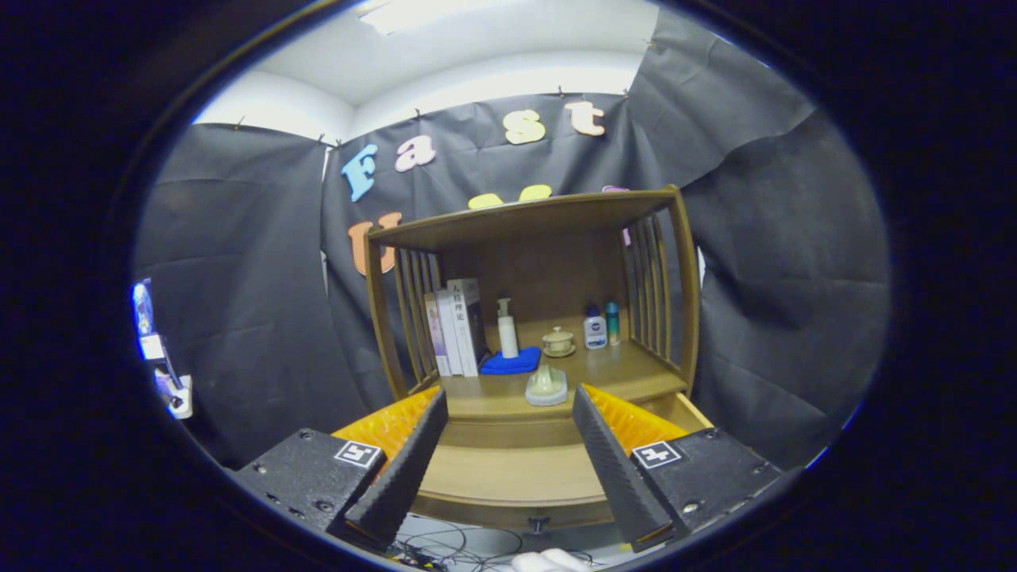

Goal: Pull open the drawer, take out the items inside it, and place them on the countertop above the cabinet.

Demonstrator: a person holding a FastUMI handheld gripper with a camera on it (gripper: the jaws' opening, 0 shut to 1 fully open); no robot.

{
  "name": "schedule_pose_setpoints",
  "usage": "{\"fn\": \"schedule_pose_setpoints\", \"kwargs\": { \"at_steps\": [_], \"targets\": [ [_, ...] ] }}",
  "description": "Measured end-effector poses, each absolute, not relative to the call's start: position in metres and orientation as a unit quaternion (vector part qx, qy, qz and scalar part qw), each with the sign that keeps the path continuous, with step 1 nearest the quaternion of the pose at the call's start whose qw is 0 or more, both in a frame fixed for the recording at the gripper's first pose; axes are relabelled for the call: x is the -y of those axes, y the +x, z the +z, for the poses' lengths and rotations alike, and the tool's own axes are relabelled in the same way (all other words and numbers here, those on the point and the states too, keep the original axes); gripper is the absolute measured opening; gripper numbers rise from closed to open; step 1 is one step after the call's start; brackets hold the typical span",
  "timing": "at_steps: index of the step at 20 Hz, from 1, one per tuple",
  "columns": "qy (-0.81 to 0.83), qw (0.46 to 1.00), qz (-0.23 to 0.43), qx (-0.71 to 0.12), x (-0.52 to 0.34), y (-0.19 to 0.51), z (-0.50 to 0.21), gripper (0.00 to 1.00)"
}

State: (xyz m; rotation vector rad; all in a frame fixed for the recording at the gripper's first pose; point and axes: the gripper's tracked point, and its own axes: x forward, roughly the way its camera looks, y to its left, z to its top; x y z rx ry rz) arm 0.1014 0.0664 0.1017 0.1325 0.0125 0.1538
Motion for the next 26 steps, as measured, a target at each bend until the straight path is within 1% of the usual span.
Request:
{"fn": "schedule_pose_setpoints", "kwargs": {
  "at_steps": [6, 12, 19, 26],
  "targets": [
    [0.043, 0.999, 0.030, -0.001, -0.027, 0.060, 0.070, 1.00],
    [0.023, 0.999, 0.002, -0.021, -0.013, 0.038, 0.007, 1.00],
    [0.007, 0.998, 0.008, -0.057, -0.033, 0.038, -0.068, 1.00],
    [-0.001, 0.996, 0.022, -0.083, -0.054, 0.061, -0.097, 1.00]
  ]
}}
